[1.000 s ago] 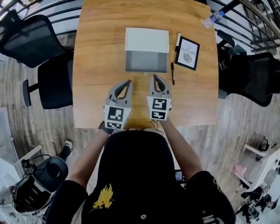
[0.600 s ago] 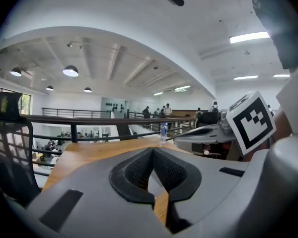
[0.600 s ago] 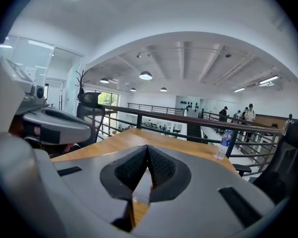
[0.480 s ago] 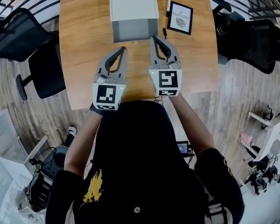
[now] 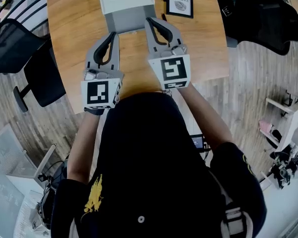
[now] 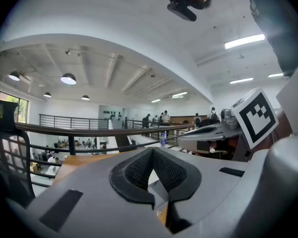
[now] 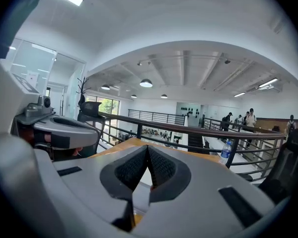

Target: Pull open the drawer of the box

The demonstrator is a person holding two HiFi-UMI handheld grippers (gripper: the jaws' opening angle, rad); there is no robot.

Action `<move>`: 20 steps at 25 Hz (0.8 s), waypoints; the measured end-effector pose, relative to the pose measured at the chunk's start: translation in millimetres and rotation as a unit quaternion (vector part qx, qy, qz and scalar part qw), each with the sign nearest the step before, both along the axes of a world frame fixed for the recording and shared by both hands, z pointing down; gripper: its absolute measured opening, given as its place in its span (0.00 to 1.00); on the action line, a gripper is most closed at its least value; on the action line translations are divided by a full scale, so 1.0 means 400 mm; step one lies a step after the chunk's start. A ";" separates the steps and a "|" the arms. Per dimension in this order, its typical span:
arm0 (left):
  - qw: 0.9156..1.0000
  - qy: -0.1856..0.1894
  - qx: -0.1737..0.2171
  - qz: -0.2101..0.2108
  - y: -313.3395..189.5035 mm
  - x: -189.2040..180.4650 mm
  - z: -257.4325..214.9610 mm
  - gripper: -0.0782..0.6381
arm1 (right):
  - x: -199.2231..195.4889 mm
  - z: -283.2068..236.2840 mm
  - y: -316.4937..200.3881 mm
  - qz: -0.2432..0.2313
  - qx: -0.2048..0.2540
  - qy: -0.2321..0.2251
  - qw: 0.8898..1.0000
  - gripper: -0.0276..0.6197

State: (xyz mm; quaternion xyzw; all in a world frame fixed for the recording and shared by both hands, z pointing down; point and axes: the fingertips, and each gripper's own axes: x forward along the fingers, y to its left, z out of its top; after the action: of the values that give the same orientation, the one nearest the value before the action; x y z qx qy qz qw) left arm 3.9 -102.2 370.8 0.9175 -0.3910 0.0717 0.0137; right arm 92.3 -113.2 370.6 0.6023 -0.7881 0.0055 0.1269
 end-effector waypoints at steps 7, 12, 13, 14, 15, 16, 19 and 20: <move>1.000 0.012 0.020 -0.012 -0.022 -0.018 -0.061 0.13 | -0.008 -0.092 -0.015 -0.008 0.040 -0.006 0.999 0.04; 0.998 0.041 0.041 -0.024 -0.025 -0.025 -0.133 0.13 | -0.010 -0.164 -0.002 -0.006 0.072 -0.025 0.997 0.04; 0.998 0.048 0.043 -0.027 -0.027 -0.027 -0.145 0.13 | -0.009 -0.173 0.000 -0.003 0.074 -0.028 0.997 0.04; 0.997 0.051 0.045 -0.029 -0.031 -0.030 -0.153 0.13 | -0.008 -0.180 0.000 -0.001 0.076 -0.029 0.997 0.04; 0.997 0.051 0.046 -0.030 -0.035 -0.034 -0.158 0.13 | -0.009 -0.186 -0.003 -0.001 0.078 -0.029 0.997 0.04; 0.997 0.049 0.047 -0.031 -0.040 -0.038 -0.161 0.13 | -0.010 -0.190 -0.007 -0.002 0.079 -0.028 0.996 0.04; 0.997 0.048 0.054 -0.038 -0.052 -0.048 -0.169 0.13 | -0.010 -0.188 -0.015 -0.004 0.074 -0.020 0.997 0.04; 0.996 0.051 0.058 -0.041 -0.055 -0.051 -0.172 0.13 | -0.008 -0.185 -0.016 -0.003 0.072 -0.017 0.997 0.04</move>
State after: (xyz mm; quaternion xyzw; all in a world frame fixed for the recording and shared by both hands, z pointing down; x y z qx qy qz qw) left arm -16.3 -124.1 302.1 0.9023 -0.4308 0.0015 -0.0169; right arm 89.1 -119.6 296.5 0.6072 -0.7904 -0.0414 0.0696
